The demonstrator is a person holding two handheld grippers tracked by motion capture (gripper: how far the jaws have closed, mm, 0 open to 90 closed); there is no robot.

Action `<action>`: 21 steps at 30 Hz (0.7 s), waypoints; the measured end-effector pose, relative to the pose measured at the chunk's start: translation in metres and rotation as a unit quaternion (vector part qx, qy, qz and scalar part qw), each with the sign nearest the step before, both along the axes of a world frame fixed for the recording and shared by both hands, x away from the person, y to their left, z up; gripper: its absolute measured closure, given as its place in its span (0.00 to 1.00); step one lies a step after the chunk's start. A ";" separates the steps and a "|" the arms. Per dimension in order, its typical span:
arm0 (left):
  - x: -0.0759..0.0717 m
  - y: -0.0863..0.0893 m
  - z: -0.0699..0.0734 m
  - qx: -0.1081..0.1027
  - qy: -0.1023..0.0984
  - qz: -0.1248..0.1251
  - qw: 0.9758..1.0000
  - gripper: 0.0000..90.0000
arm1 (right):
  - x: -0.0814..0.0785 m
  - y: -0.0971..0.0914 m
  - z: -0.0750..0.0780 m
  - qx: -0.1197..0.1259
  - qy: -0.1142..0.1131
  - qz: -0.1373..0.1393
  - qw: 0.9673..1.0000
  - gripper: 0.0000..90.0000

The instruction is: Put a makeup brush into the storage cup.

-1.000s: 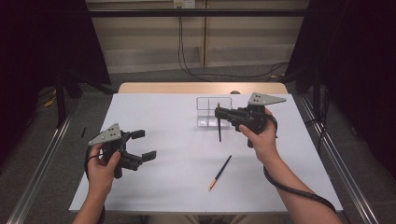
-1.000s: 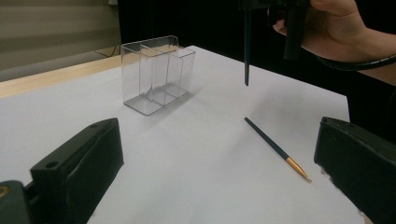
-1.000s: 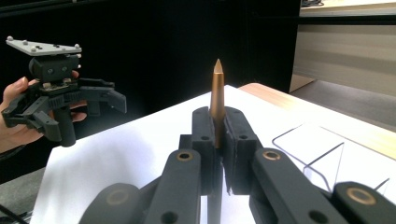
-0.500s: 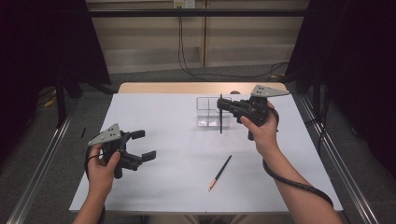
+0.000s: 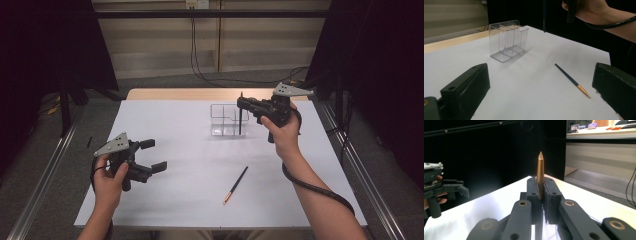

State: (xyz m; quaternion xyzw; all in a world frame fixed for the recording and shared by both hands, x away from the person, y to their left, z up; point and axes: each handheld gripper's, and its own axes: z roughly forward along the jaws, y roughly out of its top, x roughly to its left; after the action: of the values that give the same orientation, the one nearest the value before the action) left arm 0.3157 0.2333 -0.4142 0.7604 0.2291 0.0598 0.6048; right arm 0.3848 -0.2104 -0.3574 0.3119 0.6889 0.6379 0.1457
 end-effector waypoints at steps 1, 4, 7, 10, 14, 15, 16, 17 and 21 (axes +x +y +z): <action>0.000 0.000 0.000 0.000 0.001 0.000 1.000 0.01 | 0.001 -0.001 0.001 0.002 0.000 -0.002 1.000 0.93; 0.000 -0.001 -0.001 0.001 0.002 -0.002 1.000 0.01 | 0.005 -0.005 0.003 0.005 -0.001 -0.008 1.000 0.93; 0.000 -0.001 -0.001 0.003 0.002 -0.003 1.000 0.01 | 0.007 -0.007 0.004 0.003 -0.004 -0.013 1.000 0.93; 0.000 -0.001 -0.001 0.001 0.000 -0.001 1.000 0.01 | 0.010 -0.008 0.006 0.002 -0.004 -0.017 1.000 0.93; 0.001 -0.001 -0.002 0.006 0.002 -0.003 1.000 0.02 | 0.014 -0.009 0.009 0.002 -0.007 -0.022 1.000 0.93; 0.001 -0.001 -0.003 0.004 0.001 -0.002 1.000 0.02 | 0.015 -0.009 0.010 0.001 -0.007 -0.025 1.000 0.93; 0.001 -0.001 -0.003 0.004 0.001 -0.002 1.000 0.02 | 0.016 -0.009 0.011 -0.001 -0.010 -0.027 1.000 0.93; 0.001 -0.001 -0.003 0.005 0.001 -0.003 1.000 0.02 | 0.017 -0.009 0.011 0.001 -0.011 -0.029 1.000 0.93; 0.001 -0.002 -0.003 0.007 0.000 -0.005 1.000 0.02 | 0.022 -0.010 0.013 -0.001 -0.011 -0.034 0.999 0.93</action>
State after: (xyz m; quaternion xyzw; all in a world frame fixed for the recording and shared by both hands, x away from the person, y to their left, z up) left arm 0.3166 0.2318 -0.4167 0.7658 0.2253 0.0583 0.5995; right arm 0.4072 -0.2199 -0.3449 0.3278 0.6766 0.6356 0.1752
